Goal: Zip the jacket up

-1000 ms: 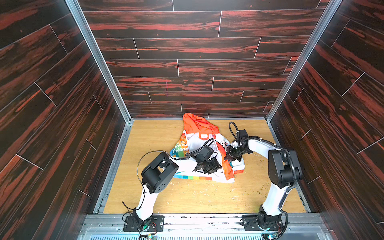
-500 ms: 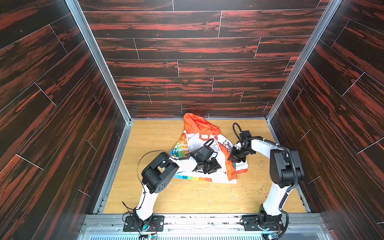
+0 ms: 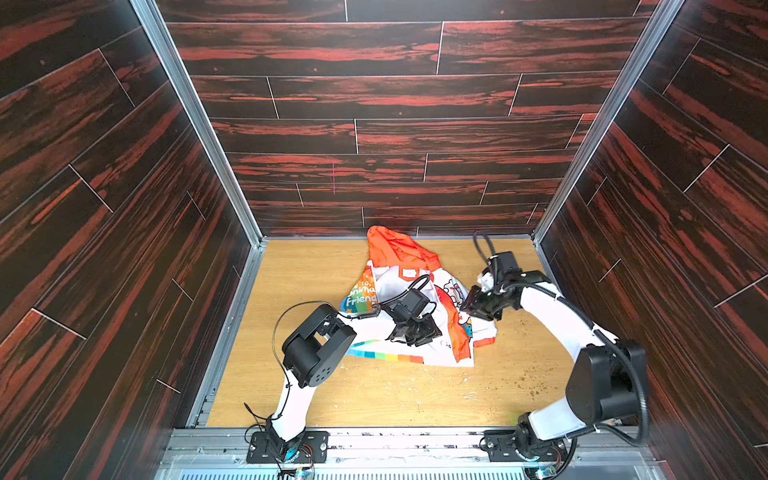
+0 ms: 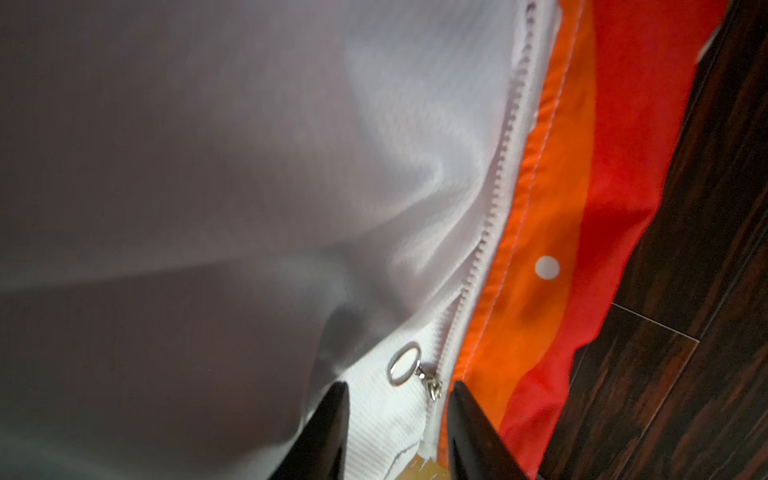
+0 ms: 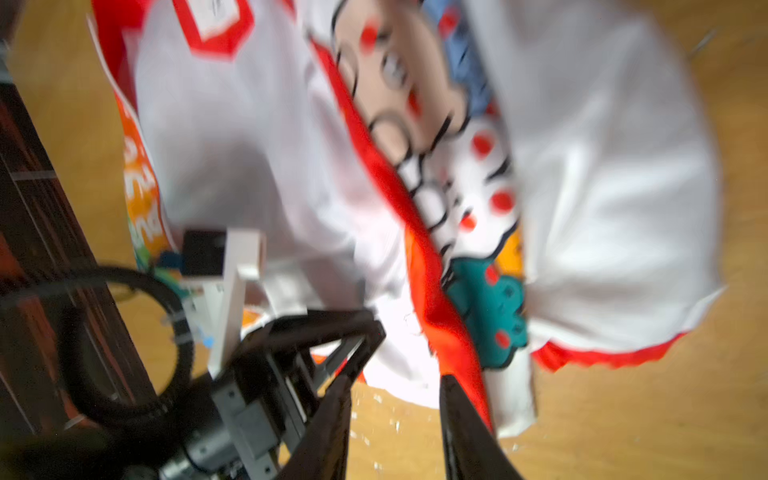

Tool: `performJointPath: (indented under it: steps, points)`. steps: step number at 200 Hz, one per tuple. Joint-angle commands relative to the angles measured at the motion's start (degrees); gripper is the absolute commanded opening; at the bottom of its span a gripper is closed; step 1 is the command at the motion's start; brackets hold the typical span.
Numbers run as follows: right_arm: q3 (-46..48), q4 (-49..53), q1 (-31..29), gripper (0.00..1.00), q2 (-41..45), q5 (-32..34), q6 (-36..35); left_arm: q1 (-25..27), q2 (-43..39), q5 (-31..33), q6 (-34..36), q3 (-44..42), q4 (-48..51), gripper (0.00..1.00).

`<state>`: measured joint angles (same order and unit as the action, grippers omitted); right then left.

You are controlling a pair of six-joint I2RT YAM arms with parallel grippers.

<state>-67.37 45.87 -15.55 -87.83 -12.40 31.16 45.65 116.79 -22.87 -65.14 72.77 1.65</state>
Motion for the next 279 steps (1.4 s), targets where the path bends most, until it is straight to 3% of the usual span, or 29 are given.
performJointPath:
  steps: [1, 38, 96, 121, 192, 237, 279]
  points:
    - [3.4, 3.0, -3.1, 0.43, 0.8, 0.6, 2.3, -0.4, -5.7, 2.3, 0.4, -0.4, 1.2, 0.41]
    - [8.0, 0.0, -5.0, 0.50, -2.4, 2.9, 3.3, -0.4, -9.2, 3.9, 0.0, -3.5, 0.8, 0.41]
    - [8.9, -5.1, -5.4, 0.51, -10.7, 3.0, 2.4, -0.4, -11.0, 4.3, -0.9, -5.7, -0.1, 0.41]
    - [8.8, -7.0, -5.4, 0.44, -13.7, 2.1, 2.6, -0.3, -10.8, 4.2, -0.7, -4.8, 0.7, 0.41]
    - [8.9, -8.8, -5.3, 0.06, -15.6, 1.9, 3.6, -0.3, -9.6, 2.6, -0.7, -3.1, 1.8, 0.41]
    - [7.3, -5.8, -4.8, 0.04, -7.7, 1.0, 4.0, -0.5, -7.7, -0.1, -5.3, -1.7, -2.6, 0.41]
    - [7.3, -4.4, -3.3, 0.01, -3.6, -1.2, 3.9, -0.4, -5.9, -2.6, -15.4, -3.7, -15.3, 0.41]
